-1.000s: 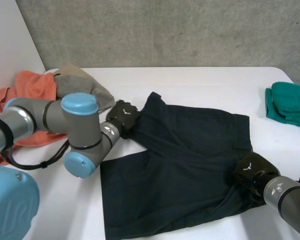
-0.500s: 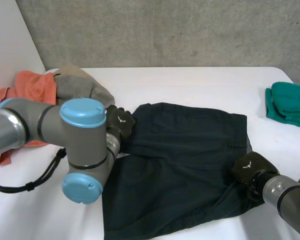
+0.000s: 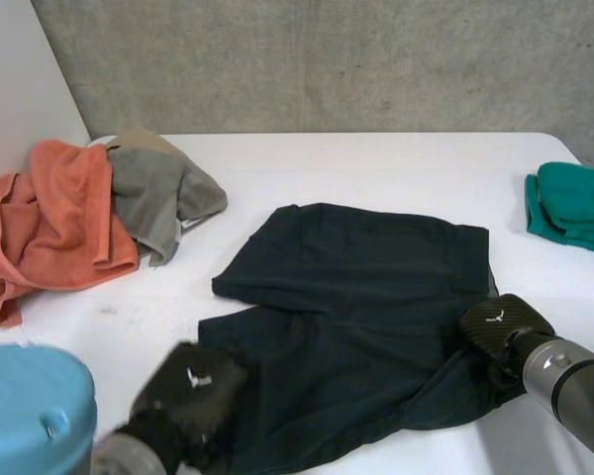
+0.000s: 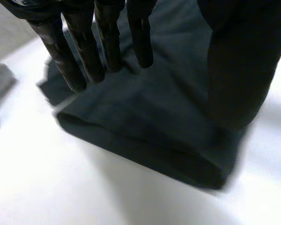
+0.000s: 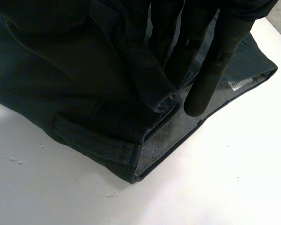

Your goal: Fold the laundry.

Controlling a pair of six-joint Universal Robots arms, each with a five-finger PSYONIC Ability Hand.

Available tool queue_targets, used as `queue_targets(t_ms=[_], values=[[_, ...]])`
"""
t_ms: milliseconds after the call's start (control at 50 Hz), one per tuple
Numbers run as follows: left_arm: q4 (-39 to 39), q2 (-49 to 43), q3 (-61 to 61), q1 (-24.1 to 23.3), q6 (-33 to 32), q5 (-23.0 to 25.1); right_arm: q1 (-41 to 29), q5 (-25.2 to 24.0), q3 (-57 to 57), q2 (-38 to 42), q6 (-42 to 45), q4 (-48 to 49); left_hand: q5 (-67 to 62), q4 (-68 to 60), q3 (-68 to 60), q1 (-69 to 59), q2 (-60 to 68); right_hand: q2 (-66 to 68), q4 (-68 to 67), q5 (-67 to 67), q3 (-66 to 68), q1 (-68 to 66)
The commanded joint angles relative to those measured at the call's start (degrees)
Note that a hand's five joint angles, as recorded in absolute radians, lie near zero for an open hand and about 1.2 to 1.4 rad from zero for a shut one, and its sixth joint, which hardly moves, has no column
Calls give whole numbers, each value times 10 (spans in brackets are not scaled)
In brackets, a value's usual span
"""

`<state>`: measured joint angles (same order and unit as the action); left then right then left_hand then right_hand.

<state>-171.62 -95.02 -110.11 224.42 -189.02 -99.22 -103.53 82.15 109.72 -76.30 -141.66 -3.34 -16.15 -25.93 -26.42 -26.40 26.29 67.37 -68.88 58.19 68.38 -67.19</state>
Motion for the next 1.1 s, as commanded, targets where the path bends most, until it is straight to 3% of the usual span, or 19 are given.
queue_targets(t_ms=[20,80,160,260,340,420,500,600,680,740,820,1000,1100], values=[[-1,-45,1,-21,31,13,0,3,3,-7,-1,0,-104,-107,-102,-102,103,126,-111,118,116,-128],[-1,-75,9,-22,29,11,0,3,6,-23,-1,0,-178,-181,-176,-176,177,126,-111,118,116,-128],[-5,-103,29,-21,26,4,0,5,12,-49,0,-8,-538,-540,-535,-535,536,126,-111,118,116,-128],[15,-94,31,-25,17,5,1,0,32,-100,31,-61,-538,-541,-536,-536,537,126,-111,118,116,-128],[100,-79,24,-57,-31,10,6,-2,72,-140,151,-146,-538,-541,-536,-536,537,126,-111,118,116,-128],[184,-69,27,-121,-53,12,56,3,103,-162,269,-189,-538,-541,-536,-536,537,126,-111,118,116,-128],[173,-68,53,-121,-59,9,93,-4,83,-162,257,-164,-538,-541,-536,-536,537,126,-111,118,116,-128],[121,-76,112,-76,-64,6,95,-15,31,-129,173,-124,-538,-541,-536,-536,537,126,-111,118,116,-128],[46,-126,188,-26,-88,5,84,-17,-5,-91,141,-96,-538,-541,-536,-536,537,126,-111,118,116,-128],[2,-159,234,-14,-115,3,72,-17,-25,-76,127,-57,-538,-541,-536,-536,537,126,-111,118,116,-128],[-87,-222,312,1,-167,-13,63,-10,-62,-17,112,64,-538,-541,-536,-536,537,126,-111,118,116,-128],[-301,-394,459,42,-325,-61,30,0,-154,128,96,241,-538,-541,-536,-536,537,126,-111,118,116,-128],[-366,-458,502,58,-393,-61,21,2,-211,207,97,315,-538,-541,-536,-536,537,126,-111,118,116,-128]])
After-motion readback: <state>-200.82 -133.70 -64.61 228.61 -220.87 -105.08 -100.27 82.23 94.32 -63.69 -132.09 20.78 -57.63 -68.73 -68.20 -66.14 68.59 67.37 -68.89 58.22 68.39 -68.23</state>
